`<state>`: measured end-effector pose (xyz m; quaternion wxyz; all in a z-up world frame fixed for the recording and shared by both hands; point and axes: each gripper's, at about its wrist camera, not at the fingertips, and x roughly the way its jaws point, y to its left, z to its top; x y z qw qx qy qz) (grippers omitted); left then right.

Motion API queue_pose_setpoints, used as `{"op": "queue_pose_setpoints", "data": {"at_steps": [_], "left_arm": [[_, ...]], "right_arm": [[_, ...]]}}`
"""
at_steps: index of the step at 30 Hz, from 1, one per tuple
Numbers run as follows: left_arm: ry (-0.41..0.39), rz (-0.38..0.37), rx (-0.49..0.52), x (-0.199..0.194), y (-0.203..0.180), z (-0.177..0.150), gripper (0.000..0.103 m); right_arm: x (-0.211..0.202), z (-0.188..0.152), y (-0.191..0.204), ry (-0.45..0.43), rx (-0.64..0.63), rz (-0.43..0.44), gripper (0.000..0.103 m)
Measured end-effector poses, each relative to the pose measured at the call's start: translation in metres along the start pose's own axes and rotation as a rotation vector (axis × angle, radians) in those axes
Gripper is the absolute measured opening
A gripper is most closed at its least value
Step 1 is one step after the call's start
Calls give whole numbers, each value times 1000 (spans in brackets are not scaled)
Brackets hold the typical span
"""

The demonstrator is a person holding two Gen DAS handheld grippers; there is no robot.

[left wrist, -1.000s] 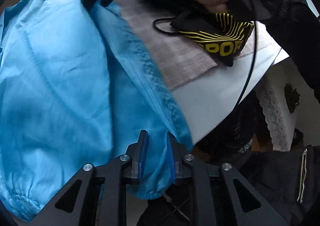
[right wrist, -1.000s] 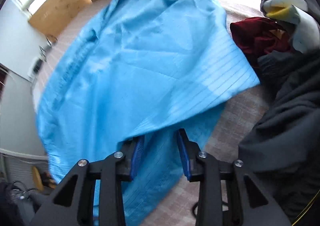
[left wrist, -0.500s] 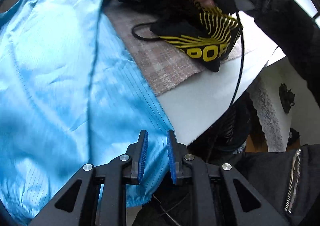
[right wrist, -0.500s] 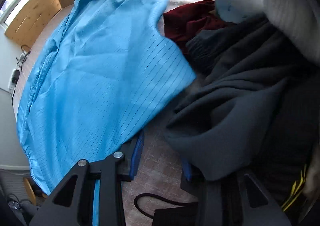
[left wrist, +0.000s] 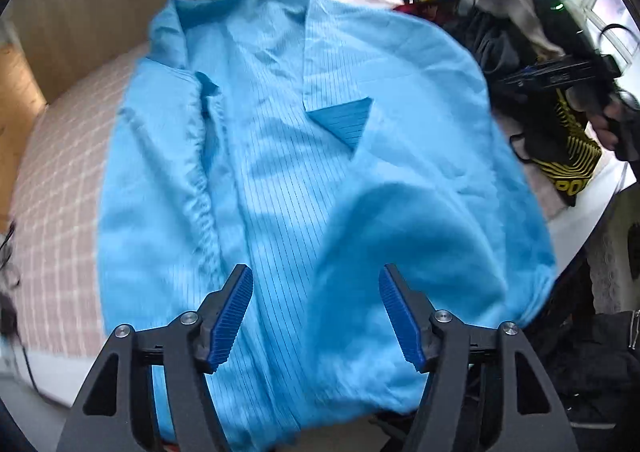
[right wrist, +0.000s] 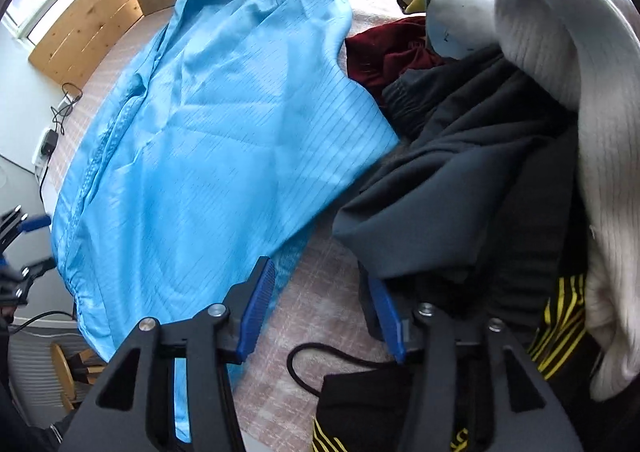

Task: Fold clothes

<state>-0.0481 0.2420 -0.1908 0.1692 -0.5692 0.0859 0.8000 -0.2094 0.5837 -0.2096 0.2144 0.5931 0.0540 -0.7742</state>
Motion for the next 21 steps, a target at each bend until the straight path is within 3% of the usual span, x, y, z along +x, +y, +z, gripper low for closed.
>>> {"op": "queue_pose_setpoints", "data": {"at_steps": [5,6,8,9,13,16,18,21], "left_arm": [[98,-143,39,37,-1,17,64],[112,-147,45,41,-3,17,58],[142,-153,58,48,-8,17,23],[149,-154,62,49,-11,15,0],[92,-137,58,20,-17,-8,0],[45,-142,-26,-10,-11,-43,0],[57,-174,-100,-17,-5,-71,0],[105,-159,-147,-12,-5,-107,0]], "right_arm": [[3,4,7,-2,1,-11,49],[3,4,7,-5,2,-8,49],[3,3,8,-11,5,-1,49],[3,3,8,-14,6,3,49],[5,2,9,-17,7,17,49],[13,1,17,25,-34,-41,48],[16,1,18,32,-43,-42,48],[18,5,14,32,-28,-17,48]]}}
